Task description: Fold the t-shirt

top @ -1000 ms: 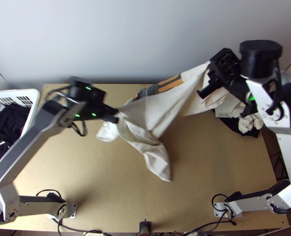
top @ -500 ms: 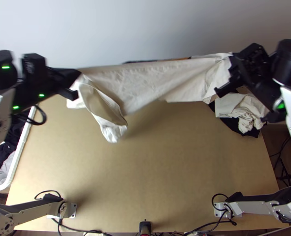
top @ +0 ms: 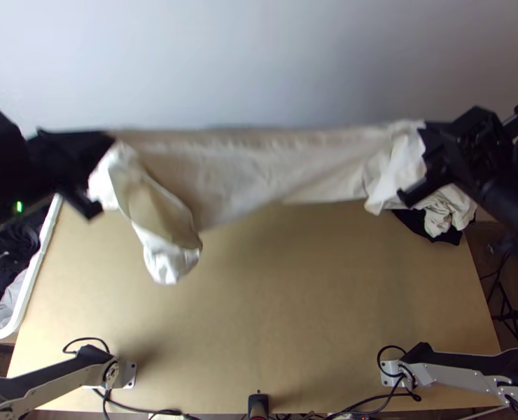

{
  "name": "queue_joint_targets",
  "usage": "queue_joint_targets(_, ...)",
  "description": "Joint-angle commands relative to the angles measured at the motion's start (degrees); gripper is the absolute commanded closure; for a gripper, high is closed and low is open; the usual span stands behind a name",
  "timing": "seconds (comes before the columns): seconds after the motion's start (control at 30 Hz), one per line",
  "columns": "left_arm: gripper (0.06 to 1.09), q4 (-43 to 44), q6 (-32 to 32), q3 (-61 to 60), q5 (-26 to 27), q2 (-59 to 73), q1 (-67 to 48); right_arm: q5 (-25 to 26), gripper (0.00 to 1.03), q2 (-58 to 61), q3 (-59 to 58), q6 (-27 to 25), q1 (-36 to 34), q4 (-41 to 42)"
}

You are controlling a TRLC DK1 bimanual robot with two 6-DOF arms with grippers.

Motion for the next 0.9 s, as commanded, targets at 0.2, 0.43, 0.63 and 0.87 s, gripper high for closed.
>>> queue_joint_targets(0.2, 1.05, -14.5, 2.1, -18.6, 2.5, -10.6, -9.6, -8.8, 1.0, -11.3, -16.1, 7.1, 4.1, -13.1)
queue_joint_targets(0.43, 1.05, -8.4, 3.7, -38.5, 3.0, -13.5, -9.5, -17.8, 1.0, -16.3, -31.8, 10.0, 1.6, -12.6)
queue_joint_targets(0.63, 1.05, -1.0, 3.8, -45.1, 2.9, -11.0, -7.4, -20.0, 1.0, -18.0, -46.7, 8.3, -1.1, -2.3)
queue_joint_targets(0.87, 1.05, 6.9, 3.7, -52.2, 2.9, -8.0, -5.4, -23.4, 1.0, -14.8, -55.3, 5.9, -8.2, 10.2)
